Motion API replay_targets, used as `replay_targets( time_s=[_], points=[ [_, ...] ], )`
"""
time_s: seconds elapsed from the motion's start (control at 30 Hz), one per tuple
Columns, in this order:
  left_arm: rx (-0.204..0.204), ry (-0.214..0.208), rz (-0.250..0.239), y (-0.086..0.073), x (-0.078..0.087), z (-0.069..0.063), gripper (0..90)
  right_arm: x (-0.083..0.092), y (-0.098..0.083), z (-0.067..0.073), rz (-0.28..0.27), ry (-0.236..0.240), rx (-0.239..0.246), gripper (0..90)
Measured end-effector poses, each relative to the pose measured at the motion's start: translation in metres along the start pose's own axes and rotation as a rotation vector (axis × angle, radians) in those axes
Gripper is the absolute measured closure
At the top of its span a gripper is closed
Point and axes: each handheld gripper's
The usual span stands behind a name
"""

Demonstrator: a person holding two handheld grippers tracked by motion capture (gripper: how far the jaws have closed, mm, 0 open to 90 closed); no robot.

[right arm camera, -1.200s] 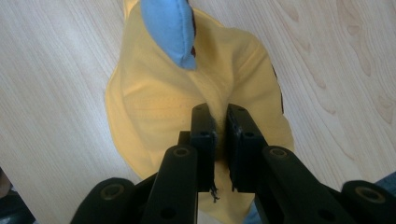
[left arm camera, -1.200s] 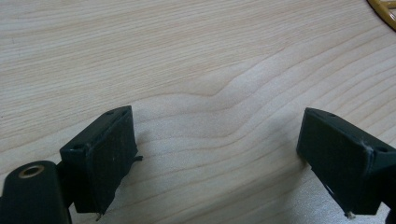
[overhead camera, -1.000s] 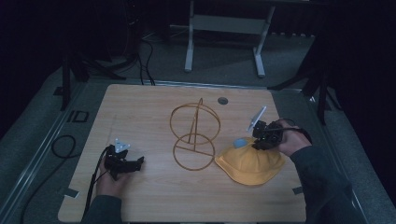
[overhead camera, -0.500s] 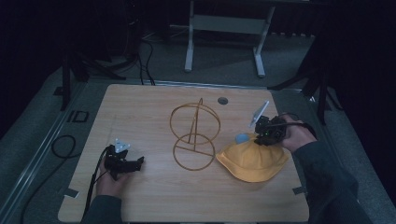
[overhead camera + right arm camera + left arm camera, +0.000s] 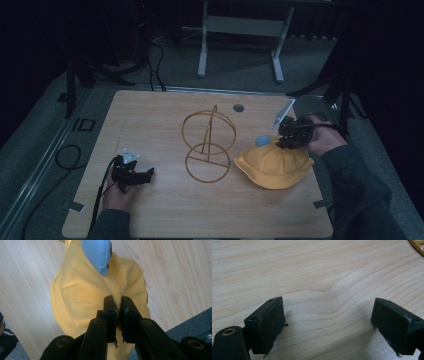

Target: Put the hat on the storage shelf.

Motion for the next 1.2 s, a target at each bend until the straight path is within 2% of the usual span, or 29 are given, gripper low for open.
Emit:
replay_targets(
  time_s=[0.5,1.2],
  points=[
    [0.000,0.000,0.000,0.000,0.000,0.000,11.7,0.020,-0.002,-0.011,-0.032,-0.010,-0.024,83.8],
    [0.000,0.000,0.000,0.000,0.000,0.000,11.8,0.043,0.000,-0.020,-0.036,-0.033,-0.021,83.9]
  ],
)
Point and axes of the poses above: each handheld gripper's, and its own axes: x roughly backward along the jaws, y roughly out of its top, z roughly to its left, and after that the axes turned 3 degrees about -z, right-handed
